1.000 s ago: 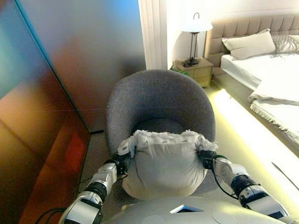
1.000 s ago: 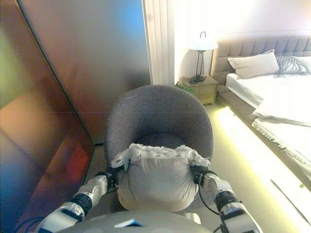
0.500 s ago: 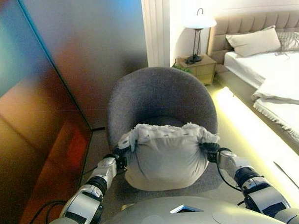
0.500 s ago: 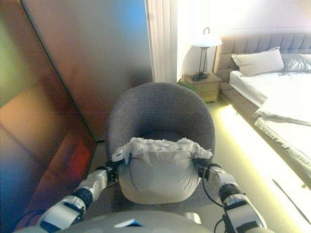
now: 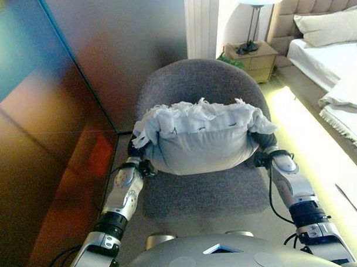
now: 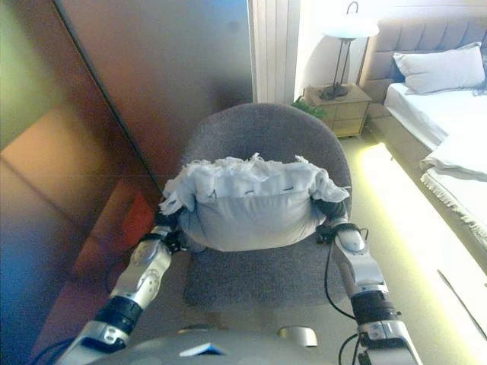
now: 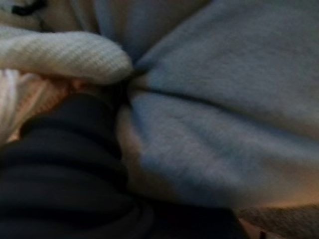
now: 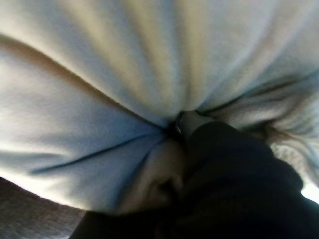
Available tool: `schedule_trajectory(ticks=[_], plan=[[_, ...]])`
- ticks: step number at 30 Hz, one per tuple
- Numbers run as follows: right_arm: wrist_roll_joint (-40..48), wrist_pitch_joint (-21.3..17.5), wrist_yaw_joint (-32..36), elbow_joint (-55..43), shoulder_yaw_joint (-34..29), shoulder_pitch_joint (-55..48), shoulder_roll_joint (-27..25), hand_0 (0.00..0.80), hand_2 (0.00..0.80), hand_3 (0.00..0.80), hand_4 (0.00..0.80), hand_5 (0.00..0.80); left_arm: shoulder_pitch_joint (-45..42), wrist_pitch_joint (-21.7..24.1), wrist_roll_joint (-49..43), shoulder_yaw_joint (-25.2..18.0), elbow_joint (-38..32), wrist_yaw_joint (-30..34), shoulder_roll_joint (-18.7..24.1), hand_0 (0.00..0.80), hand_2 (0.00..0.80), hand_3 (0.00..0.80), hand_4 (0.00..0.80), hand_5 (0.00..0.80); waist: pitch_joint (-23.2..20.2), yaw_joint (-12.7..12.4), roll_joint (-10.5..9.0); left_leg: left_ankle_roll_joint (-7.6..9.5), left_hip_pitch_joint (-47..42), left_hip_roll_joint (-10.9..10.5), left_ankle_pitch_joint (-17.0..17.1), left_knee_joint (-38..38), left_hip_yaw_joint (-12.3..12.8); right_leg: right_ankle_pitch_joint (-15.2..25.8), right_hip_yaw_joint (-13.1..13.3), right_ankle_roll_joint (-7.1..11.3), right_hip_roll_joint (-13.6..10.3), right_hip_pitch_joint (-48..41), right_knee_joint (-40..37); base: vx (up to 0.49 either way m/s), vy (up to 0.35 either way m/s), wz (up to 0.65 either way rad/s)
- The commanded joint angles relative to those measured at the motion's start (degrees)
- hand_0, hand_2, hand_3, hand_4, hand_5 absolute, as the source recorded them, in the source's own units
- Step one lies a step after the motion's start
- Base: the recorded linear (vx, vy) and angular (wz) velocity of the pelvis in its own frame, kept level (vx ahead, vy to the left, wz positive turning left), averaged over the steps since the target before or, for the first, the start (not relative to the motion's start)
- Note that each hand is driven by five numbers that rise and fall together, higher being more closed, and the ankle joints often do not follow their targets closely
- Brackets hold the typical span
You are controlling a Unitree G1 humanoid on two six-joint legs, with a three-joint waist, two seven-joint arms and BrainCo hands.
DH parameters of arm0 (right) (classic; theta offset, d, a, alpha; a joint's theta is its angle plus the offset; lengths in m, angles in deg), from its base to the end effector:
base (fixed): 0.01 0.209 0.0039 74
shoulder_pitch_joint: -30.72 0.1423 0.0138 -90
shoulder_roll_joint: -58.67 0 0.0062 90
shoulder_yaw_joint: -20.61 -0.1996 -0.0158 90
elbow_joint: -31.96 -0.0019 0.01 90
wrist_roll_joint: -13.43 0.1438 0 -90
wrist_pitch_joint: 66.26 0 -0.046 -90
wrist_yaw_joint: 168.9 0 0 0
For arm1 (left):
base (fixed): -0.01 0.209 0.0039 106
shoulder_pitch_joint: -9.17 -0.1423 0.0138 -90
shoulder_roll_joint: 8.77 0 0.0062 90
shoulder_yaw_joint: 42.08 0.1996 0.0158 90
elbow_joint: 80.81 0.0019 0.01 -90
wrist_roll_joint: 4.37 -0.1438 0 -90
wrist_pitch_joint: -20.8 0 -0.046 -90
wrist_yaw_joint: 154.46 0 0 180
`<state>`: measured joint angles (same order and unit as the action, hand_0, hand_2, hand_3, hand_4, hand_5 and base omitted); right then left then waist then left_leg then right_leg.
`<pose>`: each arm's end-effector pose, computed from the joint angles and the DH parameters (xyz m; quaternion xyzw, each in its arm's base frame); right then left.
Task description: Pick up the cushion and take it to the sofa
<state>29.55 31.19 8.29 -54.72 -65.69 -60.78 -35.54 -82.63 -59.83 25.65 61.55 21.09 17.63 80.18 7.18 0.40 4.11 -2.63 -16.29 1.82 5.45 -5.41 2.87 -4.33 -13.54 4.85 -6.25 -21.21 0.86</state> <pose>0.2012 -0.2139 0.0153 -0.0401 0.1140 -0.0082 0.9926 0.1917 0.1704 -0.0138 -0.1183 0.0824 0.0145 0.9894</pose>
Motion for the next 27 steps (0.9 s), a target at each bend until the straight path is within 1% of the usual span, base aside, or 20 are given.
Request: schedule_trajectory(ticks=[1,4,7,8,10,13,18,21,23,25,26,27], plan=[[-1.77,-8.53,2.28,-13.62,-3.26,1.29,4.26,0.800,0.800,0.800,0.800,0.800,1.82,5.89,-0.03,-2.01,-14.57,1.43,0.96,0.800,0.800,0.800,0.800,0.800,-1.69,-1.68,-2.75,-1.40,-1.18,0.64,-4.48,0.86,-0.98,6.83,-0.69,1.90,-2.52,3.85,-3.30,-0.101,-0.034,0.03],[-0.96,-10.54,2.92,-18.72,-3.80,-1.07,4.67,0.800,0.800,0.800,0.800,0.800,-1.58,6.72,-0.01,-1.66,-20.12,2.70,1.07,0.800,0.800,0.800,0.800,0.800,-1.98,-1.89,-3.07,-1.36,-1.47,0.64,-4.69,0.41,-0.88,6.68,-0.91,1.85,-2.20,3.40,-3.76,-0.113,-0.053,0.06],[-0.78,-12.60,2.34,-21.81,-3.03,-1.55,4.66,0.800,0.800,0.800,0.800,0.800,-3.15,8.61,0.22,-1.31,-23.93,3.00,1.52,0.800,0.800,0.800,0.800,0.800,-2.32,-2.16,-3.36,-1.32,-1.47,0.59,-5.19,0.41,-0.79,6.51,-1.12,1.80,-1.89,2.98,-4.41,-0.117,-0.055,0.04],[-0.76,-12.85,2.29,-22.07,-2.97,-1.61,4.63,0.800,0.800,0.800,0.800,0.800,-3.30,8.90,0.43,-1.34,-24.24,3.07,1.58,0.800,0.800,0.800,0.800,0.800,-2.38,-2.19,-3.38,-1.34,-1.47,0.61,-5.21,0.41,-0.75,6.51,-1.15,1.79,-1.86,2.92,-4.51,-0.135,-0.055,0.01],[-0.06,-14.59,1.83,-24.85,-2.77,-2.40,4.38,0.800,0.800,0.800,0.800,0.800,-4.44,10.41,0.38,-1.62,-27.89,4.19,2.09,0.800,0.800,0.800,0.800,0.800,-2.54,-2.33,-3.32,-1.60,-1.49,0.87,-5.41,0.41,-0.63,6.26,-1.16,1.67,-1.67,2.83,-4.73,-0.138,-0.044,0.01],[-0.40,-16.25,1.39,-27.28,-2.61,-2.08,3.32,0.800,0.800,0.800,0.800,0.800,-4.28,12.37,0.84,-1.58,-30.52,4.85,3.05,0.800,0.800,0.800,0.800,0.800,-2.22,-2.38,-3.06,-1.90,-1.35,1.14,-5.40,0.41,-0.56,5.99,-1.21,1.45,-1.36,2.71,-4.96,-0.139,-0.036,0.02],[-0.99,-19.32,-0.67,-29.24,-1.95,-1.10,2.55,0.800,0.800,0.800,0.800,0.800,-3.13,14.35,1.98,-1.68,-32.55,4.90,3.99,0.800,0.800,0.800,0.800,0.800,-1.88,-2.35,-2.79,-2.24,-1.46,1.53,-5.36,0.41,-0.96,5.09,-1.24,0.96,-0.71,2.71,-4.28,-0.121,-0.055,0.03],[-1.53,-19.72,-1.25,-30.02,-1.24,-0.29,1.83,0.800,0.800,0.800,0.800,0.800,-2.34,14.71,2.15,-1.43,-32.81,4.21,4.56,0.800,0.800,0.800,0.800,0.800,-1.76,-2.06,-2.75,-2.50,-1.69,1.99,-5.53,1.21,-1.38,4.18,-0.64,0.38,-0.18,3.08,-3.18,-0.129,-0.076,0.01],[-2.21,-19.76,-1.23,-30.10,-0.67,0.36,1.28,0.800,0.800,0.800,0.800,0.800,-1.77,15.32,2.99,-1.50,-32.43,3.54,5.03,0.800,0.800,0.800,0.800,0.800,-1.36,-1.91,-3.21,-3.27,-0.73,2.38,-6.67,6.19,-1.52,3.60,-0.55,-0.31,-0.56,3.77,-1.33,-0.120,-0.073,0.00],[-1.74,-19.99,-0.82,-29.63,-0.32,0.82,0.72,0.800,0.800,0.800,0.800,0.800,-1.58,16.22,3.35,-1.38,-31.95,3.02,5.12,0.800,0.800,0.800,0.800,0.800,-0.55,-2.01,-4.33,-3.73,1.84,2.29,-8.34,13.42,-1.48,3.49,-0.50,-1.02,-1.78,4.79,0.93,-0.062,-0.091,0.01],[-2.30,-20.89,-0.73,-28.94,0.14,1.05,0.50,0.800,0.800,0.800,0.800,0.800,-1.79,17.14,3.50,-1.71,-31.64,3.10,5.09,0.800,0.800,0.800,0.800,0.800,1.34,-2.57,-5.52,-3.79,5.53,2.31,-8.10,22.38,-1.83,3.51,0.06,-1.73,-2.58,5.34,3.11,-0.040,-0.169,0.02],[-2.37,-21.88,-1.02,-28.38,0.99,1.20,0.37,0.800,0.800,0.800,0.800,0.800,-1.96,18.09,3.61,-1.98,-31.19,3.49,4.96,0.800,0.800,0.800,0.800,0.800,3.41,-3.15,-6.16,-3.64,9.95,2.20,-7.94,31.18,-2.46,3.20,0.96,-2.42,-2.74,5.60,5.07,-0.066,-0.192,-0.02]])
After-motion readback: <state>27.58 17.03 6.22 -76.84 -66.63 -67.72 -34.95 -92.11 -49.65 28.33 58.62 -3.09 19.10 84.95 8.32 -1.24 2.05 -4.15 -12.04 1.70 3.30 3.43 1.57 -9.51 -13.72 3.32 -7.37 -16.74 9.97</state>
